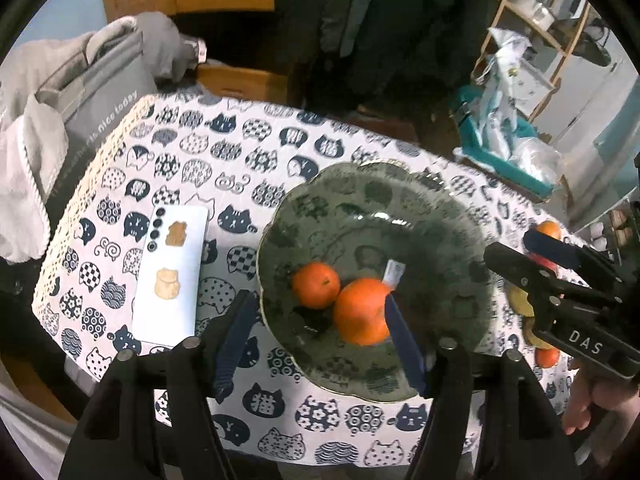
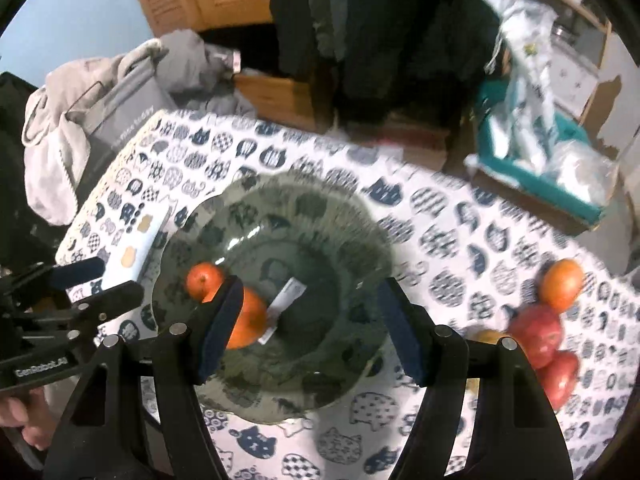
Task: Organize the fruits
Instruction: 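Withdraw both open tools from the bowl back toward the fruit pile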
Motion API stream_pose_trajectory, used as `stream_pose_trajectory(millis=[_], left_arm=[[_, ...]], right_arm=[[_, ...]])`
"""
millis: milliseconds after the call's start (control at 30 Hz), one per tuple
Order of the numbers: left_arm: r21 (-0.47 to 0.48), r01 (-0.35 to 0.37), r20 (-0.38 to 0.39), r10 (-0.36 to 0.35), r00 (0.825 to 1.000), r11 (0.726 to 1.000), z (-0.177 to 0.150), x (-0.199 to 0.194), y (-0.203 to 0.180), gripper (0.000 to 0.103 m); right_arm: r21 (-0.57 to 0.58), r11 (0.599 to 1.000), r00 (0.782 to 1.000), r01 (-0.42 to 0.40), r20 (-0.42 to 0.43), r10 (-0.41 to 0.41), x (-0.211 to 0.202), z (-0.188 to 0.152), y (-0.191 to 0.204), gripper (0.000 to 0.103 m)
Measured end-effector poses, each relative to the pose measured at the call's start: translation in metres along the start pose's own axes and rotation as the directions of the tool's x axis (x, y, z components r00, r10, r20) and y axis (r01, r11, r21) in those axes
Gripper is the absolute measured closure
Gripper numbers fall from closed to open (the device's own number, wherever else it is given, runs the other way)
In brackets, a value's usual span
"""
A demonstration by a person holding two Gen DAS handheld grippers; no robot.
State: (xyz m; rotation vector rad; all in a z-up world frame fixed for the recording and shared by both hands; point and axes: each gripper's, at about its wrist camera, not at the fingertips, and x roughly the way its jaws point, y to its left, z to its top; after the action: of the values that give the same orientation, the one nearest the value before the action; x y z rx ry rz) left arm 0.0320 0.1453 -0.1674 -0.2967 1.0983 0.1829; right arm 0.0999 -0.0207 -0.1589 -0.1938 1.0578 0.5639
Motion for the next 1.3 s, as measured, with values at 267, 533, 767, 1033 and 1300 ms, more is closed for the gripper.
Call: stream_pose_trajectory(millis=[267, 533, 767, 1033, 1300], left_arm=[[0.01, 0.045, 0.077, -0.045, 0.996, 0.999, 0.005, -0.036, -0.016, 0.025], [0.037, 0.048, 0.146, -0.053, 0.988, 0.998, 0.006, -0.065, -0.033, 0.022], [0.073, 0.034, 0.218, -0.049, 0.975, 0.997, 0.004, -0.093, -0.051, 0.015], [0.117, 0.037, 0.293, -0.07, 0.953, 0.992, 0.003, -0.123, -0.075, 0.012], [0.145, 0.055, 0.304, -0.098, 0.948, 0.988, 0.004, -0.131, -0.097, 0.012]], right_arm=[[-0.011, 0.998, 0.994, 0.056, 0.094, -0.054, -0.045, -0.003, -0.008, 0.032], [0.021, 0.997, 0.978, 0.072, 0.193, -0.075, -0.1, -0.01, -0.024, 0.032], [0.059, 0.996, 0.964, 0.073, 0.251, -0.085, -0.137, -0.019, -0.043, 0.032], [0.081, 0.989, 0.938, 0.122, 0.318, -0.141, -0.174, -0.032, -0.063, 0.025], [0.118, 0.977, 0.908, 0.176, 0.365, -0.207, -0.207, -0.048, -0.091, 0.022]])
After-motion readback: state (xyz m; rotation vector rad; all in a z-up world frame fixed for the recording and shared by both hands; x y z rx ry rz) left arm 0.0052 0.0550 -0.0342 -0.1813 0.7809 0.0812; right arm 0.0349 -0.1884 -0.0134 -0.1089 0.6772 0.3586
